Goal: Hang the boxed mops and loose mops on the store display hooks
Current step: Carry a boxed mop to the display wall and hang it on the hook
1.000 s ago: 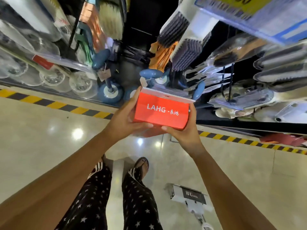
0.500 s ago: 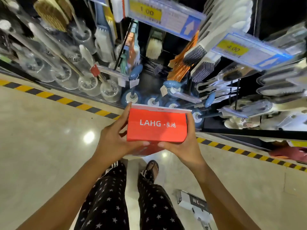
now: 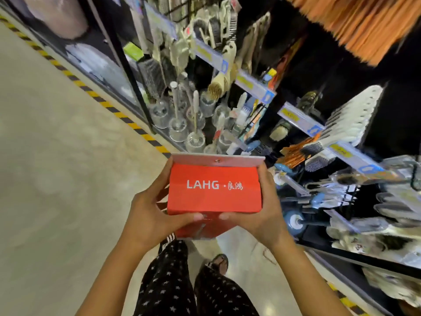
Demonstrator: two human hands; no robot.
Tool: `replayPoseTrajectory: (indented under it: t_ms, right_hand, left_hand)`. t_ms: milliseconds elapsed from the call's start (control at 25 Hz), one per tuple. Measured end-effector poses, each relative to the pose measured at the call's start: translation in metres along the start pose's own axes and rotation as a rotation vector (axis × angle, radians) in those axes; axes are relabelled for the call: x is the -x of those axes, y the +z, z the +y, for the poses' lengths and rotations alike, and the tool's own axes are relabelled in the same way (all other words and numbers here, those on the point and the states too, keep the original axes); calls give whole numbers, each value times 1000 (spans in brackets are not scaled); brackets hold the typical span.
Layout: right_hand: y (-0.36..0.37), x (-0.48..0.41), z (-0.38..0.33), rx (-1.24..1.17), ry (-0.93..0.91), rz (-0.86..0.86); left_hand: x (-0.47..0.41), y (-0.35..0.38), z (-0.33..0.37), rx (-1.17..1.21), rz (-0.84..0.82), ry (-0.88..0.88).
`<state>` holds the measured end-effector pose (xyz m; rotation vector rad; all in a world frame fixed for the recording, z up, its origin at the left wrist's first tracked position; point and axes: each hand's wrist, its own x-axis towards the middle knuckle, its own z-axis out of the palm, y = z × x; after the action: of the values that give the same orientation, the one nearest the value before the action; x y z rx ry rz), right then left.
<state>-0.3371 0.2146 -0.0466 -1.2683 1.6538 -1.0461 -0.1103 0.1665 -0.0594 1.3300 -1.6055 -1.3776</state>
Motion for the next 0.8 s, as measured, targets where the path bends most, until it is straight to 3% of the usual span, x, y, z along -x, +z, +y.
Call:
replayPoseTrajectory:
  t_ms: [480, 800]
  right_hand:
    - [130, -73, -125, 36, -115, -293]
    - [210, -124, -185, 91, -228, -312]
  left_hand:
    - [15, -163, 11, 32, 308, -69]
    - [-10, -258, 17, 52, 413, 35]
